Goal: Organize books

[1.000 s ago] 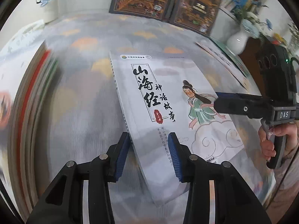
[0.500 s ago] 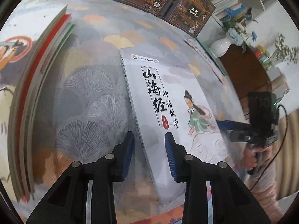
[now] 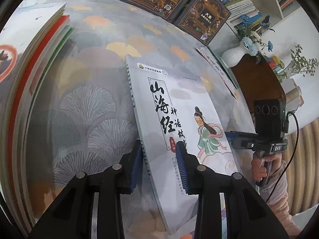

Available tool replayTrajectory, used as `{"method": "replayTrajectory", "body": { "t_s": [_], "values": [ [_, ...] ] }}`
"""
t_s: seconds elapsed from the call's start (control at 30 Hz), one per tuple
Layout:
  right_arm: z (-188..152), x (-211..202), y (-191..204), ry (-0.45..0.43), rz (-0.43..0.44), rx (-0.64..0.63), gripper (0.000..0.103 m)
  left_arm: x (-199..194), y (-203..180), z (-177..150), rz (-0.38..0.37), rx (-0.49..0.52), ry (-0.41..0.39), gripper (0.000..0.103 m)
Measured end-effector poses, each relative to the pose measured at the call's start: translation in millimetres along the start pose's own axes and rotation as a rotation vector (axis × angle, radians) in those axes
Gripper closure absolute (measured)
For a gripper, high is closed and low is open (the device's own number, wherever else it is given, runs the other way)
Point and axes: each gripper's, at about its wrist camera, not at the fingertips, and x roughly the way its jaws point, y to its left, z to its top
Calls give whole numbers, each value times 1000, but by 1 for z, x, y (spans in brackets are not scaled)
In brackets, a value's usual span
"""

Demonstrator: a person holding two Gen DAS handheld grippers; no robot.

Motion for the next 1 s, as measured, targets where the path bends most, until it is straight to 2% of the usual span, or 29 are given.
{"method": "replayTrajectory", "body": {
  "t_s": [0.17, 0.4, 0.47, 0.6, 0.73, 0.83, 1.0],
  "values": [
    [4, 4, -4, 6, 15, -3, 61, -1, -3, -2, 26, 19, -6, 74],
    [6, 3, -14, -8, 13, 8, 83, -1, -4, -1, 51, 47, -13, 74],
    [7, 3, -17, -14, 20, 12, 86, -1, -5, -1, 59, 58, -13, 74],
    [9, 4, -17, -12, 29, 2, 86, -1, -6, -2, 62, 63, -17, 74],
    [16, 4, -21, -5, 35, 50, 86, -1, -6, -2, 64, 71, -15, 74],
    [29, 5, -21, -44, -25, 30, 86, -1, -8, -2, 77, 80, -15, 74],
    [49, 11, -30, -57, -12, 76, 86, -1, -8, -2, 77, 81, -15, 74]
  ]
}}
